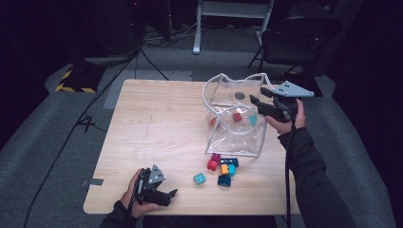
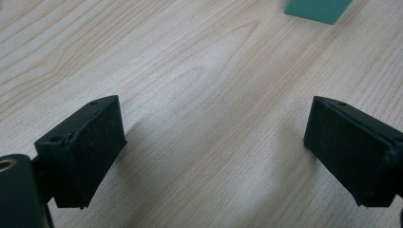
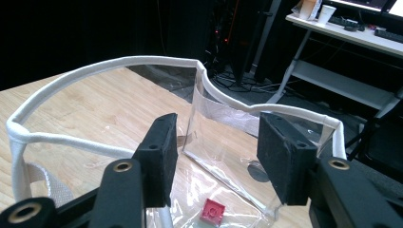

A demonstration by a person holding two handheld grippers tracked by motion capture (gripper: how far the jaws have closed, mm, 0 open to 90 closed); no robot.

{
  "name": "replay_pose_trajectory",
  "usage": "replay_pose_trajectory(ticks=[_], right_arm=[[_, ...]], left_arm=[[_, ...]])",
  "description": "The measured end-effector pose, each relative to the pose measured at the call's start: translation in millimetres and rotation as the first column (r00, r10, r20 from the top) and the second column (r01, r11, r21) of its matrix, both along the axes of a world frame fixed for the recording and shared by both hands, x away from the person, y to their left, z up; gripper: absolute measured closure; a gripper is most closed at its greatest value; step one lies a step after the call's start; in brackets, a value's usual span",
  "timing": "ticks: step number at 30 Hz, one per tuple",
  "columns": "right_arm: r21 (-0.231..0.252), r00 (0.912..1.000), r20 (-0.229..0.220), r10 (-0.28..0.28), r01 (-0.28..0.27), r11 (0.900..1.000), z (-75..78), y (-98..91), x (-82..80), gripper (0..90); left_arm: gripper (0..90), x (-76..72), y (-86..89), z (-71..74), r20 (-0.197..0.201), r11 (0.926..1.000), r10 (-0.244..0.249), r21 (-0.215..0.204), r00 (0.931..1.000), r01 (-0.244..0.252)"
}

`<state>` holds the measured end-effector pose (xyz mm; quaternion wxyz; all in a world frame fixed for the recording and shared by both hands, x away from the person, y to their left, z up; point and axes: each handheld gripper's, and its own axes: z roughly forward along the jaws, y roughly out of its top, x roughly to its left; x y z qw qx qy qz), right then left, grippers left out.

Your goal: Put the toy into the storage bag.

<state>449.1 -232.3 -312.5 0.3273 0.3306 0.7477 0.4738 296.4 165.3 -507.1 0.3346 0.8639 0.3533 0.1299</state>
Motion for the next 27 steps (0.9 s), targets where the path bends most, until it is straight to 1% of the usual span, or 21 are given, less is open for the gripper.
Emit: replay_pose_trajectory(ticks=[3, 6, 11, 13, 18, 22, 27], right_arm=[[0.010, 1.0000, 0.000, 0.008, -0.008, 0.9999, 0.7, 0.0, -3.3, 47.2], [-0.006, 0.9996, 0.006, 0.026, -0.026, 0.9997, 1.7, 0.0, -10.4, 47.0], [-0.004, 0.9987, 0.022, 0.047, -0.047, 0.9989, 4.2, -1.6, -21.4, 45.5], [0.004, 0.9983, 0.030, 0.050, -0.050, 0.9987, 3.6, -2.8, -27.0, 44.7], [-0.006, 0.9963, 0.029, 0.080, -0.080, 0.9968, 0.6, -5.4, -42.1, 42.7], [-0.002, 0.9950, 0.044, 0.090, -0.090, 0.9960, -0.5, -8.2, -54.7, 41.0], [0.007, 0.9910, 0.050, 0.124, -0.125, 0.9922, -3.1, -11.8, -70.6, 38.8]], left_arm=[[6.5, 0.0, 0.0, 0.0, 0.000, 1.0000, 0.000, 0.000, 1.0000, 0.000], [6.5, 0.0, 0.0, 0.0, 0.000, 1.0000, 0.000, 0.000, 1.0000, 0.000], [6.5, 0.0, 0.0, 0.0, 0.000, 1.0000, 0.000, 0.000, 1.0000, 0.000], [6.5, 0.0, 0.0, 0.0, 0.000, 1.0000, 0.000, 0.000, 1.0000, 0.000], [6.5, 0.0, 0.0, 0.0, 0.000, 1.0000, 0.000, 0.000, 1.0000, 0.000], [6.5, 0.0, 0.0, 0.0, 0.000, 1.0000, 0.000, 0.000, 1.0000, 0.000], [6.5, 0.0, 0.0, -0.1, 0.001, 1.0000, 0.001, -0.001, 1.0000, -0.001]])
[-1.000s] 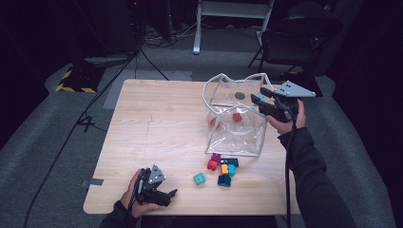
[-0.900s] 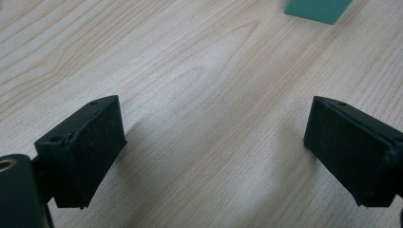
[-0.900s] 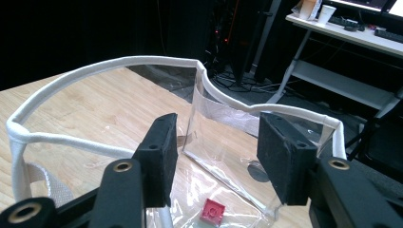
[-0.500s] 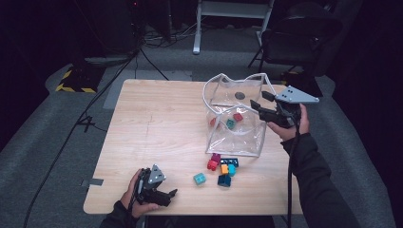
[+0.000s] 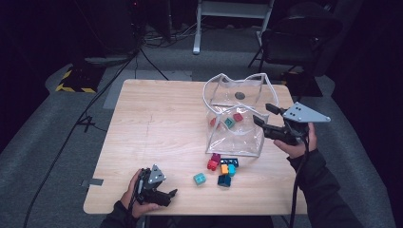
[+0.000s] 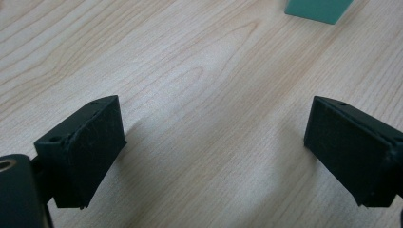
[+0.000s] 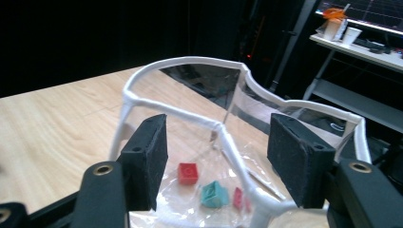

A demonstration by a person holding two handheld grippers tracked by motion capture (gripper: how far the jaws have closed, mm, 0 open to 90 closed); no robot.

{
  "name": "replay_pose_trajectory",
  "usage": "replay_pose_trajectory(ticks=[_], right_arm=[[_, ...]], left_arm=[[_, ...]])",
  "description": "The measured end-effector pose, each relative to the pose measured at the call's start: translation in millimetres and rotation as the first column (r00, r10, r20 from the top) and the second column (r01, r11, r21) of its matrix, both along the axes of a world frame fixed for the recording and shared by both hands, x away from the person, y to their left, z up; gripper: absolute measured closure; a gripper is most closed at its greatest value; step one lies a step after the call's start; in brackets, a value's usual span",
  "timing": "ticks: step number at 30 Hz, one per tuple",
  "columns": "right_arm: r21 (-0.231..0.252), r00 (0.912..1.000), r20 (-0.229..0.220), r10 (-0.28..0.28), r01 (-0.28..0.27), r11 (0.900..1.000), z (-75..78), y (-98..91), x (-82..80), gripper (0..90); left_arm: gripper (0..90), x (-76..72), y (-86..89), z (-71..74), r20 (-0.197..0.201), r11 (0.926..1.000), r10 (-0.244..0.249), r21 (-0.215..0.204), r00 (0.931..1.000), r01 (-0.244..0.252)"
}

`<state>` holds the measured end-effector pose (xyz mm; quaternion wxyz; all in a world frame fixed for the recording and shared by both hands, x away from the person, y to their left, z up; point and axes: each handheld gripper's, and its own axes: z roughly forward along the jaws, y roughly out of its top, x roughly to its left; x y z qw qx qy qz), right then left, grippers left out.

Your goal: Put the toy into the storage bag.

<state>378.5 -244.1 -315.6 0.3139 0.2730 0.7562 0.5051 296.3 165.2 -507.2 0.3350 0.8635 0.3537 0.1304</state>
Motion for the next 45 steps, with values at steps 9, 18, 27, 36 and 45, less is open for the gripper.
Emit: replay_pose_trajectory(ticks=[9, 18, 27, 36, 45], right_arm=[[-0.001, 0.9985, 0.004, 0.055, -0.055, 0.9985, -11.7, -1.4, -21.4, 32.7], [-0.015, 0.9963, -0.007, 0.085, -0.086, 0.9962, -33.0, -1.3, -40.1, 29.7], [-0.040, 0.9891, -0.068, 0.130, -0.133, 0.9903, -64.3, 1.4, -49.8, 29.5], [-0.093, 0.9673, -0.165, 0.193, -0.210, 0.9734, -109.1, 9.8, -53.9, 31.4], [-0.112, 0.9370, -0.243, 0.251, -0.284, 0.9523, -141.2, 16.5, -53.3, 37.9]], left_arm=[[6.5, 0.0, 0.0, 0.0, 0.000, 1.0000, 0.000, 0.000, 1.0000, 0.000], [6.5, 0.2, 0.2, 0.1, 0.000, 1.0000, -0.001, 0.003, 1.0000, 0.001], [6.5, 0.2, 0.2, 0.1, 0.000, 1.0000, -0.002, 0.003, 1.0000, 0.002], [6.5, 0.2, 0.1, 0.0, 0.001, 1.0000, -0.001, 0.002, 1.0000, 0.001], [6.5, 0.2, 0.2, 0.1, 0.000, 1.0000, -0.002, 0.003, 1.0000, 0.002]])
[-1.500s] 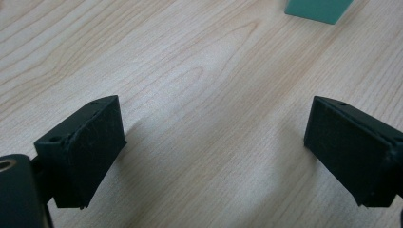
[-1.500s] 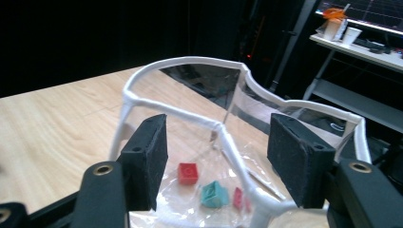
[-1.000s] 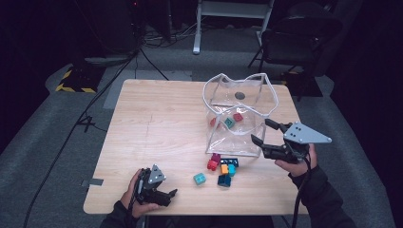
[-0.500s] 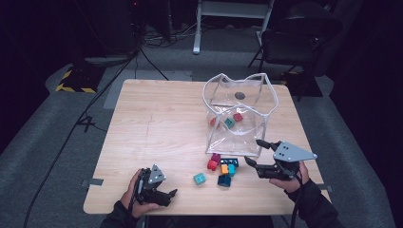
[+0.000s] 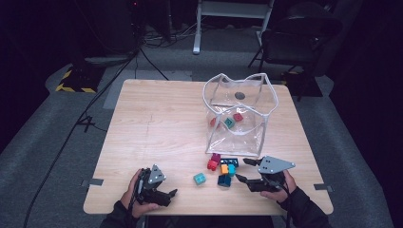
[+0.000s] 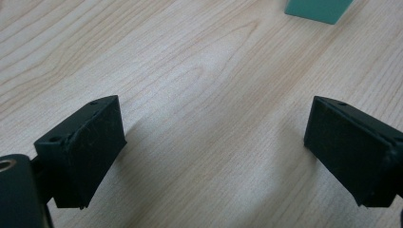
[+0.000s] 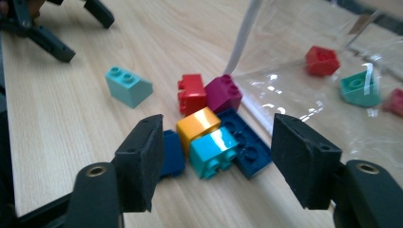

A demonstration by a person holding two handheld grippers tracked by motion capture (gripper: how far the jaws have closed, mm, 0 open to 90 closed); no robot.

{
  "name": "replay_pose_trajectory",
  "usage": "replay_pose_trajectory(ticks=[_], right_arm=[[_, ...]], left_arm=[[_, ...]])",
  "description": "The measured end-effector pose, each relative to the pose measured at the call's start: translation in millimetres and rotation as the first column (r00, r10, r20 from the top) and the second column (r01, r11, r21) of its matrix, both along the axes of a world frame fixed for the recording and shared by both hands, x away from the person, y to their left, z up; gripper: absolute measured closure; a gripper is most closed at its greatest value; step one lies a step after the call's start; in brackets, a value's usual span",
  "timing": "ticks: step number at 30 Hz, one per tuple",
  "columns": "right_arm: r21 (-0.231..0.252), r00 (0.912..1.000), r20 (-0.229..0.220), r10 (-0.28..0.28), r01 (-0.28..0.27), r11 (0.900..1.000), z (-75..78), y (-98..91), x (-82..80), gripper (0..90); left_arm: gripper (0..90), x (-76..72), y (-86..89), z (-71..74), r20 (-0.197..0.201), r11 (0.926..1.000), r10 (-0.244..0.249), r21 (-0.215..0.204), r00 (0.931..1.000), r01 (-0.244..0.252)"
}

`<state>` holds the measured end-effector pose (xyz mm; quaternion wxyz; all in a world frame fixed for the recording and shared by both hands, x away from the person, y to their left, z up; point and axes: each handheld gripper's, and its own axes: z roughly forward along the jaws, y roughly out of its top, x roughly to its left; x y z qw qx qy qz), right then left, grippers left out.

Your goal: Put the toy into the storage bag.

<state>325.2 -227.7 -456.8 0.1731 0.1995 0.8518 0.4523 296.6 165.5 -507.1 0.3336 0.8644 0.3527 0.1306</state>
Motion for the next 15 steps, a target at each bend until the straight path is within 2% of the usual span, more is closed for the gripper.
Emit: replay_pose_trajectory(ticks=[4, 9, 15], right_arm=[[-0.025, 0.9997, -0.014, 0.019, -0.020, 0.9995, -11.4, 5.1, 1.2, 42.0], [-0.063, 0.9994, -0.028, 0.019, -0.021, 0.9978, -25.6, 13.1, 6.2, 42.3], [-0.067, 0.9991, -0.042, 0.002, -0.004, 0.9978, -35.6, 19.9, 13.5, 40.3]], left_arm=[[6.5, 0.0, 0.0, 0.0, 0.000, 1.0000, 0.000, 0.000, 1.0000, 0.000], [6.5, 0.0, 0.0, 0.0, 0.000, 1.0000, 0.000, 0.000, 1.0000, 0.000], [6.5, 0.0, 0.0, 0.0, 0.000, 1.0000, 0.000, 0.000, 1.0000, 0.000]])
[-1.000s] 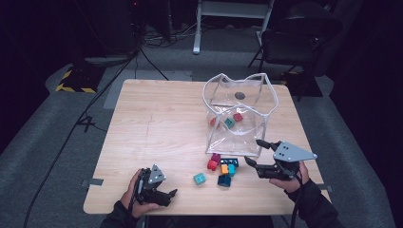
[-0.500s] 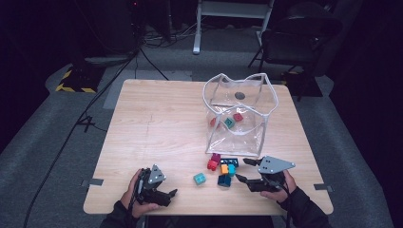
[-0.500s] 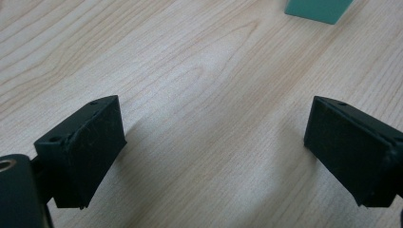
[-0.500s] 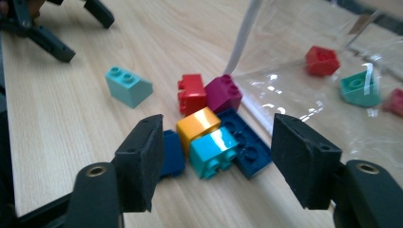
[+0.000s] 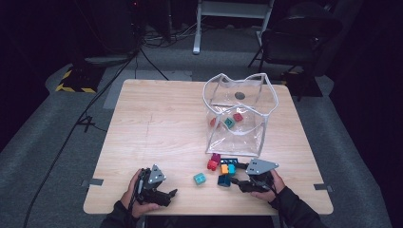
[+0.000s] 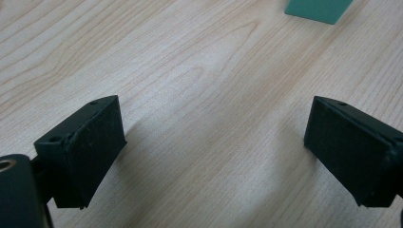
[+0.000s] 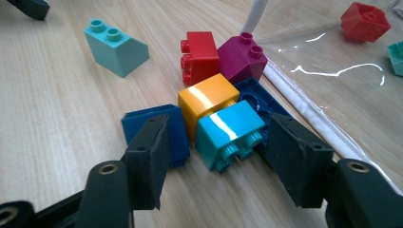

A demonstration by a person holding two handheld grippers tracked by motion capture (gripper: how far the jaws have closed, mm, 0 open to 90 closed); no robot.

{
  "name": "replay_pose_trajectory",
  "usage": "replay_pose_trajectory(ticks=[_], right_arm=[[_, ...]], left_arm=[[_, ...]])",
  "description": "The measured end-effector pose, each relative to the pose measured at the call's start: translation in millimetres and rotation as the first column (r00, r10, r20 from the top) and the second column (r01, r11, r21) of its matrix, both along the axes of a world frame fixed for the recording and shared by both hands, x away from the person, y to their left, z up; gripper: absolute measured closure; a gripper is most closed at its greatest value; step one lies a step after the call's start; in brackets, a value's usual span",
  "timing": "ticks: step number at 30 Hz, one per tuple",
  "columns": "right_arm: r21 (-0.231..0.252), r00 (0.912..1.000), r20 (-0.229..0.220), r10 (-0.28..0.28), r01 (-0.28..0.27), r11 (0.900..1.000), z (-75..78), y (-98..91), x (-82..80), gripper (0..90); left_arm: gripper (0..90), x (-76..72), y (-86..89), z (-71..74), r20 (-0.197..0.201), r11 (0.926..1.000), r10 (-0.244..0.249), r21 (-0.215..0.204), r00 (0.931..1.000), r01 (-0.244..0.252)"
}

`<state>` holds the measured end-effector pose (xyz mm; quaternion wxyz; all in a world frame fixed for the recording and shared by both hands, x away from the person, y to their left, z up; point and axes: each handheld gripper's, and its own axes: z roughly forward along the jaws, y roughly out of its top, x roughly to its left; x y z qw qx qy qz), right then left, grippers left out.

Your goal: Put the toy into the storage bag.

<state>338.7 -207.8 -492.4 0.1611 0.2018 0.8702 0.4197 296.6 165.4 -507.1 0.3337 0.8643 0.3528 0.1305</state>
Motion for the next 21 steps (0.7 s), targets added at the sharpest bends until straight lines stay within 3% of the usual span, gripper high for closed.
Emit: replay_pose_trajectory(ticks=[6, 12, 21], right_arm=[[-0.012, 1.0000, -0.007, -0.003, 0.003, 0.9999, -7.7, 7.4, 8.0, 40.1], [-0.013, 0.9998, 0.018, -0.004, 0.005, 0.9999, -7.3, 8.4, 6.8, 54.0], [0.000, 1.0000, 0.007, 0.005, -0.005, 1.0000, -0.8, -2.4, 4.3, 55.4]], left_arm=[[6.5, 0.0, 0.0, 0.0, 0.000, 1.0000, 0.000, 0.000, 1.0000, 0.000], [6.5, 0.0, 0.0, 0.0, 0.000, 1.0000, 0.000, 0.000, 1.0000, 0.000], [6.5, 0.0, -0.1, -0.2, 0.001, 1.0000, 0.001, -0.002, 1.0000, -0.001]])
